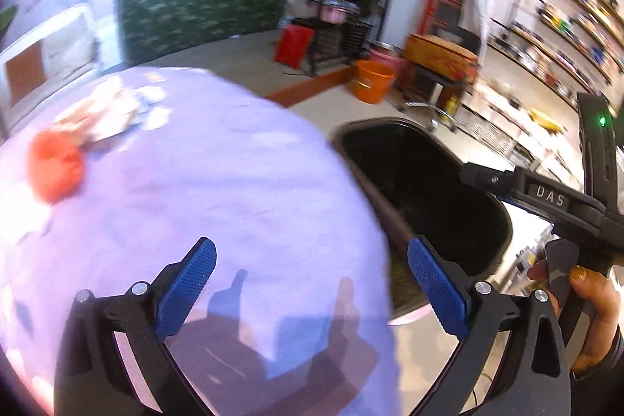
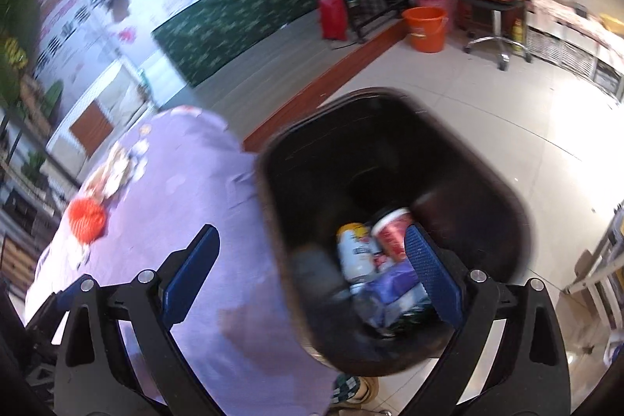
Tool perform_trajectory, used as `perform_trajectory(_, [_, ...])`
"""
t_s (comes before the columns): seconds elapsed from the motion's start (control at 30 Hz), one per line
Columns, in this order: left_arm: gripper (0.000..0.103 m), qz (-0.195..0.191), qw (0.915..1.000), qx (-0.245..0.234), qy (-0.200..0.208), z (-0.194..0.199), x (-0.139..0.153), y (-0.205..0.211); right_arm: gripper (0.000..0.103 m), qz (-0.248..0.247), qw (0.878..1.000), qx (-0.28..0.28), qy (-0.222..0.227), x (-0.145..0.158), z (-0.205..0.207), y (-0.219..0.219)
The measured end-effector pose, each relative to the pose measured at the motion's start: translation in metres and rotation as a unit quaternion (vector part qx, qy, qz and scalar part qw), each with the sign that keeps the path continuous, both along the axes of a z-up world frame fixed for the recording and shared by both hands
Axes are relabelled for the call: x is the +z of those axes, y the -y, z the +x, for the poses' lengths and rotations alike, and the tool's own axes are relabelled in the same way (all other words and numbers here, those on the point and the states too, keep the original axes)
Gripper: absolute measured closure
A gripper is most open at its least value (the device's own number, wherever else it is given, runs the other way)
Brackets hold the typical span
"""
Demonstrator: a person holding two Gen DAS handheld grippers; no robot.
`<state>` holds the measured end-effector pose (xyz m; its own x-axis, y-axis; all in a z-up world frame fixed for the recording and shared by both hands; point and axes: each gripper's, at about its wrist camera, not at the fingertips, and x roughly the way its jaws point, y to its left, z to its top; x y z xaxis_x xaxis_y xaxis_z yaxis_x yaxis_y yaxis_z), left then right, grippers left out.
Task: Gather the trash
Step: 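Bring both tools back over the table toward the orange foam net, then grasp the orange foam net with the right tool and lift it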
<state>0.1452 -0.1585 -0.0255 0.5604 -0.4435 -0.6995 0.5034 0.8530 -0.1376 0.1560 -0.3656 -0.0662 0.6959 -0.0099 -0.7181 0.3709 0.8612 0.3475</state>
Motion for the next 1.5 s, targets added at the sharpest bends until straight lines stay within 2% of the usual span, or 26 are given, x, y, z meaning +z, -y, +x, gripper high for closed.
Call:
perform_trajectory(0.13, [0.006, -0.001, 0.9984, 0.057, 0.006, 0.002, 0.001, -0.039, 0.009, -0.004, 0.999, 0.055, 0.0, 0.001, 0.025, -0.041])
perform_trajectory(0.33, [0.006, 0.031, 0.9891, 0.142, 0.023, 0.003, 0.002, -0.103, 0.009, -0.02, 0.991, 0.134, 0.009, 0.008, 0.058, -0.107])
perform_trajectory(0.43, [0.006, 0.038, 0.9823, 0.181, 0.029, 0.007, 0.004, -0.132, 0.006, -0.032, 0.986, 0.162, 0.02, 0.017, 0.073, -0.14])
perform_trajectory(0.53, [0.006, 0.054, 0.9718, 0.227, 0.036, 0.01, 0.007, -0.156, 0.006, -0.039, 0.98, 0.194, 0.031, 0.029, 0.089, -0.172])
perform_trajectory(0.7, [0.006, 0.056, 0.9593, 0.276, 0.024, 0.02, 0.004, -0.208, 0.006, -0.068, 0.966, 0.246, 0.038, 0.04, 0.121, -0.225])
perform_trajectory(0.87, [0.006, 0.065, 0.9465, 0.316, 0.018, 0.029, 0.002, -0.244, 0.006, -0.071, 0.953, 0.293, 0.014, 0.038, 0.158, -0.273])
perform_trajectory(0.97, [0.006, 0.056, 0.9474, 0.315, 0.002, 0.036, -0.002, -0.252, 0.006, -0.055, 0.946, 0.32, 0.01, 0.034, 0.18, -0.299])
perform_trajectory(1.17, [0.006, 0.067, 0.9462, 0.317, 0.004, 0.039, -0.006, -0.254, 0.006, -0.069, 0.93, 0.361, -0.016, 0.019, 0.214, -0.352])
perform_trajectory(1.3, [0.006, 0.064, 0.947, 0.315, -0.005, 0.04, -0.009, -0.256, 0.007, -0.079, 0.928, 0.364, -0.026, 0.009, 0.228, -0.365])
perform_trajectory(1.5, [0.006, 0.06, 0.9488, 0.31, -0.015, 0.043, -0.012, -0.257, 0.03, -0.09, 0.926, 0.364, -0.044, -0.002, 0.244, -0.37])
